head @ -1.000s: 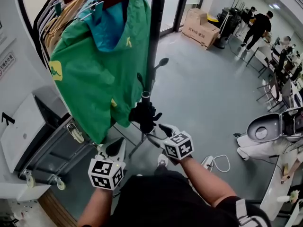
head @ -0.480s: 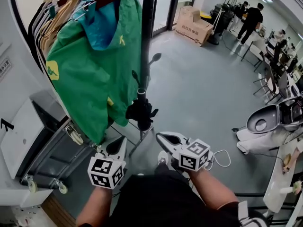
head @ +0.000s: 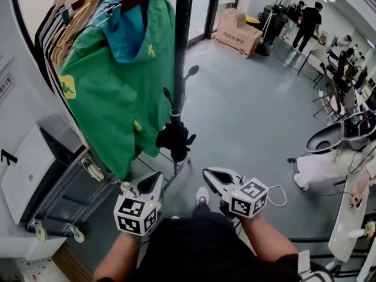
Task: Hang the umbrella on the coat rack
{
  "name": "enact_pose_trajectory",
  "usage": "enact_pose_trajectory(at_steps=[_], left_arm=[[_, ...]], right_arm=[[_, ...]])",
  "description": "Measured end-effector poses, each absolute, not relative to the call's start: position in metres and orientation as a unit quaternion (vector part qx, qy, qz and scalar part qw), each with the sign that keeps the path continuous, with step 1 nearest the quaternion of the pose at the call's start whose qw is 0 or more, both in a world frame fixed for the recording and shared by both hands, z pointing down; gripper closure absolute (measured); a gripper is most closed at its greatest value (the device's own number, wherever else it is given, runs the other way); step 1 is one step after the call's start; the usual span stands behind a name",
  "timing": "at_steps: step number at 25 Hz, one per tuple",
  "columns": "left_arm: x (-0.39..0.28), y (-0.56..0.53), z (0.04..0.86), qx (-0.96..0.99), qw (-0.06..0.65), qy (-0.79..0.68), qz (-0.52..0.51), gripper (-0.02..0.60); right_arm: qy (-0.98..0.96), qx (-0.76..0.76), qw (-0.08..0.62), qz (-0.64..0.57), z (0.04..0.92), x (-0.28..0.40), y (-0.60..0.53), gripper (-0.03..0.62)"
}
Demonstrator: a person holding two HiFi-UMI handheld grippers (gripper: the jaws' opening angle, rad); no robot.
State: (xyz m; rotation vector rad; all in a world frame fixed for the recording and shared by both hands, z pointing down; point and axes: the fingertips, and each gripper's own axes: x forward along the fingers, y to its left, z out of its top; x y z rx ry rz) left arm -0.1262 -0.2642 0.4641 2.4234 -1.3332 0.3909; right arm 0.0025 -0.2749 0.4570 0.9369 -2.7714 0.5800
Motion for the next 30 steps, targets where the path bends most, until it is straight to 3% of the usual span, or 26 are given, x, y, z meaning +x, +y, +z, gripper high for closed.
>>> enact_pose_trajectory(at_steps=[30], left_arm=[[-0.118, -0.261, 0.457, 0.862, 0.159, -0.464, 0.132, 0.566]], right_arm=[[-0.926, 0.311, 0.086, 0.194, 0.463, 0.004, -0.251, 0.585]])
